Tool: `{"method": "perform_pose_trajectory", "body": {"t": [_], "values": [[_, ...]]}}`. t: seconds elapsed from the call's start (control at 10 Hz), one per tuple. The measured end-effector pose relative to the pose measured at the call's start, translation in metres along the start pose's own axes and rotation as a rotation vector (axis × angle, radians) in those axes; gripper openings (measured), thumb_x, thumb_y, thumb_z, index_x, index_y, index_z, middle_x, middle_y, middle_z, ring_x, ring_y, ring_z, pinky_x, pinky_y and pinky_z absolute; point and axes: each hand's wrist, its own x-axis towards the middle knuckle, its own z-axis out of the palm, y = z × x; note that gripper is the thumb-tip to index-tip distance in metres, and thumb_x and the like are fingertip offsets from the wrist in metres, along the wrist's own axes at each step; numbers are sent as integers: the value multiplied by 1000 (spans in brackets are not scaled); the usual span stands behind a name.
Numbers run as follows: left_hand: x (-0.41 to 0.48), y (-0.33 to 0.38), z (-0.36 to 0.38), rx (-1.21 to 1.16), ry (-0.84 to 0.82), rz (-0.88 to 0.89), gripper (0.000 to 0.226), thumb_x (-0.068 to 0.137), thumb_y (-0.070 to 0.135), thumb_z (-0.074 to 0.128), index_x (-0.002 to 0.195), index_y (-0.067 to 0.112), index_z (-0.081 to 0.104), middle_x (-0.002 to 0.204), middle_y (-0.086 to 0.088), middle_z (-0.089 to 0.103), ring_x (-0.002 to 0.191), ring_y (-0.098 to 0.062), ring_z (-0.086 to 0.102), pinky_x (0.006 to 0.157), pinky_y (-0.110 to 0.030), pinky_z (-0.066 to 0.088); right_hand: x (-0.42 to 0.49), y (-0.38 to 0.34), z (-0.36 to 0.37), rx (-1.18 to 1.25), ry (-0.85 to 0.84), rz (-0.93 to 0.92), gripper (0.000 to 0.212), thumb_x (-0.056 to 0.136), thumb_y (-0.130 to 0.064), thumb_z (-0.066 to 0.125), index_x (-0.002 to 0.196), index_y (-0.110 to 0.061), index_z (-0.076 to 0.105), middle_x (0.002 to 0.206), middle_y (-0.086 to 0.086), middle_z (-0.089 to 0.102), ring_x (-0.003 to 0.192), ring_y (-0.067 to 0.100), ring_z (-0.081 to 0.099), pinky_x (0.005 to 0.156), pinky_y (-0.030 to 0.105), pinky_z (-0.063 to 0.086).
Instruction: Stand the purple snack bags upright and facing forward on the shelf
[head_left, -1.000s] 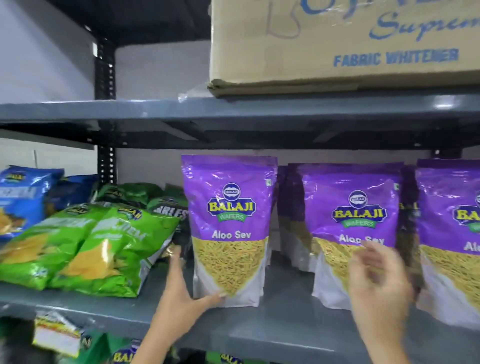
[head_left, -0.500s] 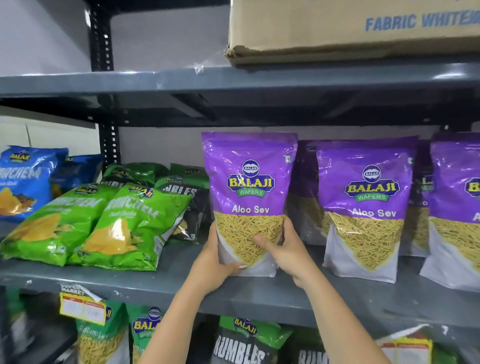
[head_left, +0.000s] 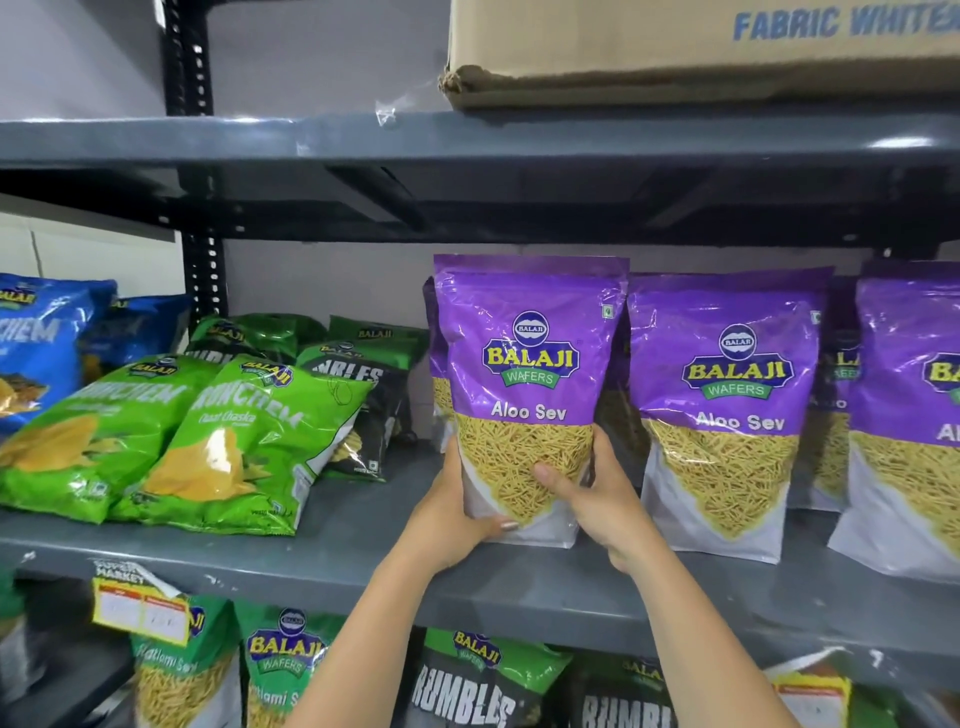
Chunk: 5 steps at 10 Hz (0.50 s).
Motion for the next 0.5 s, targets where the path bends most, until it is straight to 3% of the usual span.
{"method": "perform_pose_trajectory", "body": {"t": [0.2,0.3,0.4,0.5], "values": [[2,-1,1,-13,-1,-5,120,68,29,85,150,41,-2,144,13,47,131,-14,47,111,-41,40,3,2,-1,-6,2,1,72,73,-31,79,133,-32,40,118,-15,63,107,-1,57,82,18,43],[-1,2,1,7,6,-4,121,70,27,84,151,40,-6,147,11,44,134,-14,44,111,-38,39,2,4,-1,-29,7,15,77,72,-35,79,137,-31,38,120,-14,62,110,5,58,87,23,42],[-6,11,0,64,7,22,127,72,31,83,151,33,-17,159,1,23,142,-20,33,113,-35,33,0,0,-3,-75,5,35,90,67,-45,80,141,-32,31,127,-12,58,119,12,54,94,29,42],[-15,29,5,280,235,120,131,68,64,71,150,20,-21,164,-3,-12,152,-17,-7,122,-41,14,-1,-13,-11,-129,153,-8,112,55,-64,76,147,-26,25,137,-3,55,122,14,53,100,36,43]]}}
